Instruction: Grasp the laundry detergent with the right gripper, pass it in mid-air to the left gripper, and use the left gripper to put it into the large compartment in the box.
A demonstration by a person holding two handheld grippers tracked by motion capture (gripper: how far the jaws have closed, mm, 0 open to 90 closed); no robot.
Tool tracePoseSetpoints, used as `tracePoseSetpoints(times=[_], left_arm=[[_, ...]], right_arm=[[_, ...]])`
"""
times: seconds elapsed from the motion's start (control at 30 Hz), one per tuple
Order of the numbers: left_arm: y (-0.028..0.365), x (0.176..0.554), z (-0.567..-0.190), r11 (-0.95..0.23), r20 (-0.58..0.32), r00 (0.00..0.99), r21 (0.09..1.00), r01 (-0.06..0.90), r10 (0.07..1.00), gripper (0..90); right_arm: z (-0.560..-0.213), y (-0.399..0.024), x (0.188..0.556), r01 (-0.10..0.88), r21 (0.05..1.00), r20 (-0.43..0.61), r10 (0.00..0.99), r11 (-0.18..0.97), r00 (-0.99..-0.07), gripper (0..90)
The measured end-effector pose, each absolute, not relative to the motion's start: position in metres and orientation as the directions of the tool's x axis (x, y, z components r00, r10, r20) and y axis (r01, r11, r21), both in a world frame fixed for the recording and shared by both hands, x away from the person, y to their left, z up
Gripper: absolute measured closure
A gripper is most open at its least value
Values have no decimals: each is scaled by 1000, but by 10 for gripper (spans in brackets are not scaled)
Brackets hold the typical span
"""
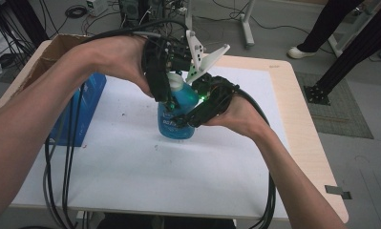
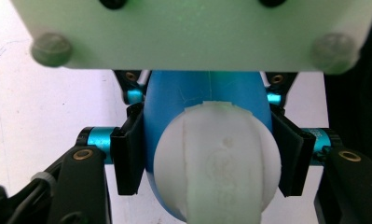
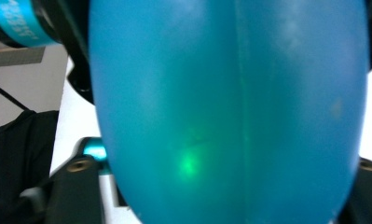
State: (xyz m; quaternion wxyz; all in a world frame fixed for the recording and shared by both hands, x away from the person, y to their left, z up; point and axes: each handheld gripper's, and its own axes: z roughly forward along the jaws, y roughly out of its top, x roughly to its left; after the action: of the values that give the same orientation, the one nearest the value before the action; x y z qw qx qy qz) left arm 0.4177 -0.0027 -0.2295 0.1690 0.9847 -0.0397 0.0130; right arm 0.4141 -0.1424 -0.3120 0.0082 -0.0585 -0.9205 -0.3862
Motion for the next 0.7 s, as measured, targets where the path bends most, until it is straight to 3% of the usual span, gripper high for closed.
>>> tracePoseSetpoints(times=[0.23, 0.7], left_arm=[[5, 417, -225, -945, 39, 998, 321, -67, -57, 383], [37, 418, -190, -955, 57, 997, 295, 26, 45, 383]], right_arm=[[-311, -150, 414, 125, 700, 53, 123, 703, -991, 229], [-303, -178, 402, 173, 622, 24, 202, 764, -979, 213]])
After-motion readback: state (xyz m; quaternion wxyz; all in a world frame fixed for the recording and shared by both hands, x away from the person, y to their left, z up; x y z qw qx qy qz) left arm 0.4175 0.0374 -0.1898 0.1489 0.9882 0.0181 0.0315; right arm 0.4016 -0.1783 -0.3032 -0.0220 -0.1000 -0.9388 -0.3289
